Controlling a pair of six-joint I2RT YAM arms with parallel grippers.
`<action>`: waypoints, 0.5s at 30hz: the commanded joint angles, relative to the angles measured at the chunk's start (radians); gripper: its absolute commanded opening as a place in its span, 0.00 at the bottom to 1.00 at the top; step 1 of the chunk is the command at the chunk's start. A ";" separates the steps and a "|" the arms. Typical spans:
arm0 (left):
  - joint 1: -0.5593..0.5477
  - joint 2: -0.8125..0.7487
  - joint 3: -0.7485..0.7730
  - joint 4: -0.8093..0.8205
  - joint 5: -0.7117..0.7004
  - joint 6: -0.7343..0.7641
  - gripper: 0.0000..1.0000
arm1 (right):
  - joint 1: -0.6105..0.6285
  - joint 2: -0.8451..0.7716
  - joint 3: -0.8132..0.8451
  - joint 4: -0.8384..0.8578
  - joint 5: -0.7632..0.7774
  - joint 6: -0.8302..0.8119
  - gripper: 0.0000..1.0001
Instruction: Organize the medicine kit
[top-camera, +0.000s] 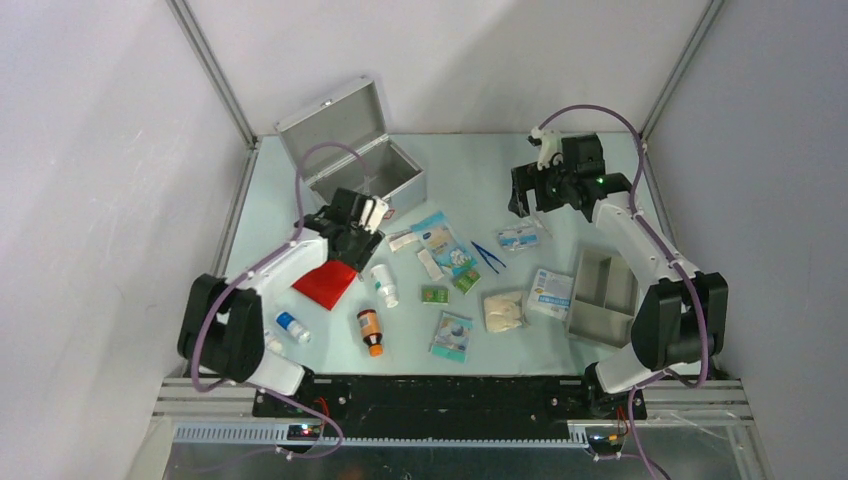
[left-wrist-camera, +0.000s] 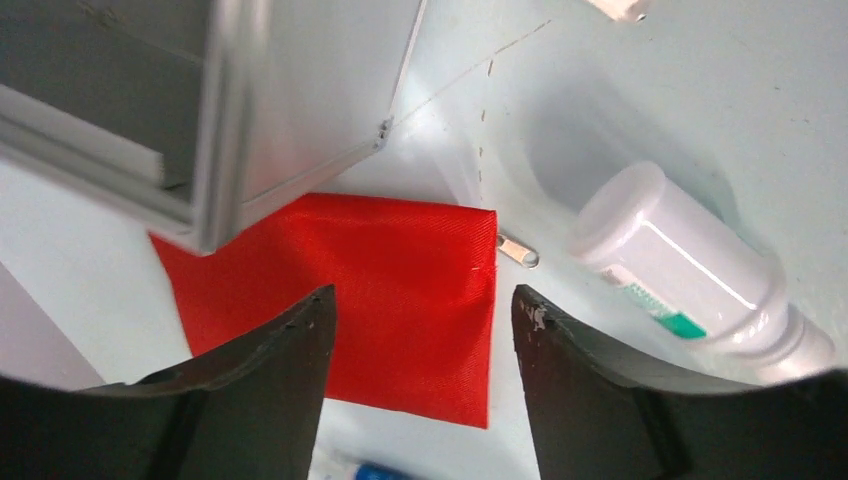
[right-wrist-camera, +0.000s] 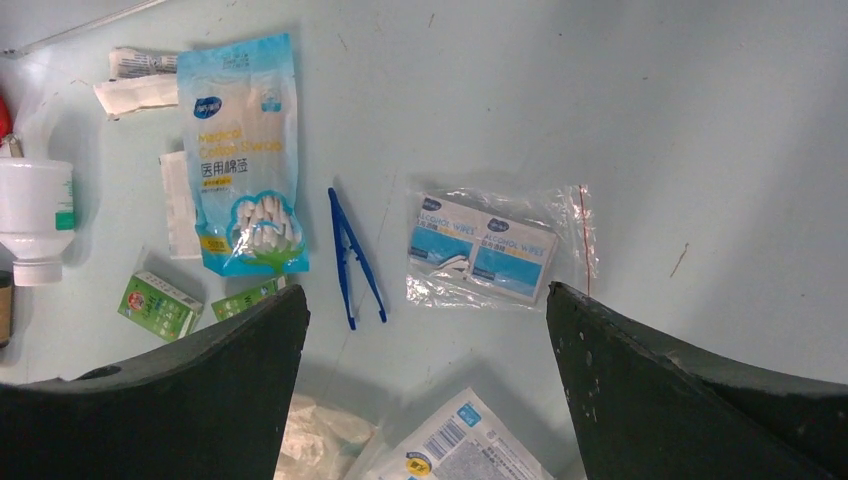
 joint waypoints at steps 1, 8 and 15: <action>-0.059 0.059 0.028 -0.001 -0.202 -0.206 0.72 | 0.007 0.002 0.060 0.009 0.010 -0.004 0.92; -0.063 0.135 0.021 0.031 -0.242 -0.270 0.75 | 0.004 0.002 0.060 0.019 0.017 0.004 0.93; -0.095 0.215 0.033 0.073 -0.300 -0.322 0.71 | 0.003 0.006 0.060 0.007 0.014 0.004 0.93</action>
